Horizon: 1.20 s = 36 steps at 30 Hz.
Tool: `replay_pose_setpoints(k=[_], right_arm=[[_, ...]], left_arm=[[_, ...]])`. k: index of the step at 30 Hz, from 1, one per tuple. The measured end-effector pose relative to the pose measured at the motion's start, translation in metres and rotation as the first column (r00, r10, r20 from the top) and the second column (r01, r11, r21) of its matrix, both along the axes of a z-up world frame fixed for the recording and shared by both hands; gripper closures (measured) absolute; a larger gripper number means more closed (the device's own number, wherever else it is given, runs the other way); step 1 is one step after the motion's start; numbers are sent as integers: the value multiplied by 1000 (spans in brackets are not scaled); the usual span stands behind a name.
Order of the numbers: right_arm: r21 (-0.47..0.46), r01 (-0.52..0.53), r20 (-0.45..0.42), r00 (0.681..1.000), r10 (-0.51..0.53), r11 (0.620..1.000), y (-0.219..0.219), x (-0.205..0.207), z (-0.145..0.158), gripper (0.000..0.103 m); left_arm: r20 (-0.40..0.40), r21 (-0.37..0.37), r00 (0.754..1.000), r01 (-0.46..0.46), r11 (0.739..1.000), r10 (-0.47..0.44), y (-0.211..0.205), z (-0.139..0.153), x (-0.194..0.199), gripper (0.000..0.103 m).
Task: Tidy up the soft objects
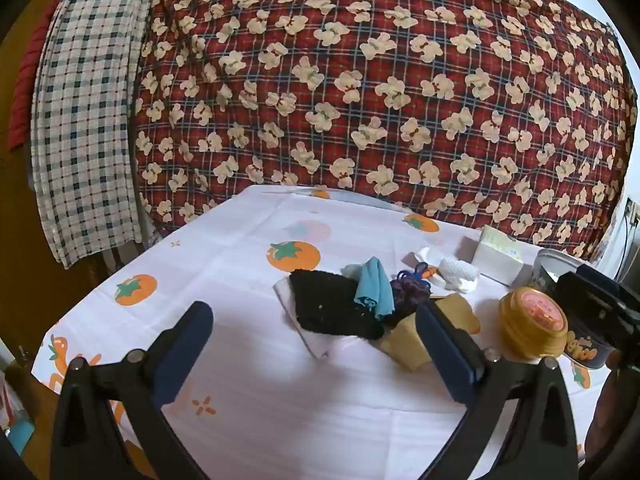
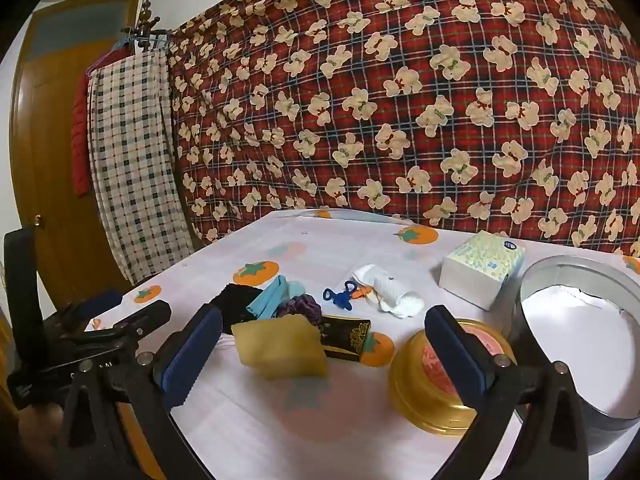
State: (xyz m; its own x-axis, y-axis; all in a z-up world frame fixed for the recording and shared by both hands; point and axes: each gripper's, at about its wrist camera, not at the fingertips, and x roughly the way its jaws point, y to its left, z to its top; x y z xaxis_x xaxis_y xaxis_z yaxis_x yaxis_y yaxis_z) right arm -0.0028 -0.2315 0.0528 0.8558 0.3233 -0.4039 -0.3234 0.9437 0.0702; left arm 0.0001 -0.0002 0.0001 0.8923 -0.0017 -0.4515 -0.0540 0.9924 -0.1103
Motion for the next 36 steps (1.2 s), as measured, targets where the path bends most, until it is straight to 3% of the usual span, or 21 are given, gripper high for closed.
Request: replay_pose_setpoints(k=[36], right_arm=[[9,-1,-25,1000,1,1000,-1,-1,-19,0]], left_arm=[[1,18,1000,11,1000,-11,-5,-6,3,0]])
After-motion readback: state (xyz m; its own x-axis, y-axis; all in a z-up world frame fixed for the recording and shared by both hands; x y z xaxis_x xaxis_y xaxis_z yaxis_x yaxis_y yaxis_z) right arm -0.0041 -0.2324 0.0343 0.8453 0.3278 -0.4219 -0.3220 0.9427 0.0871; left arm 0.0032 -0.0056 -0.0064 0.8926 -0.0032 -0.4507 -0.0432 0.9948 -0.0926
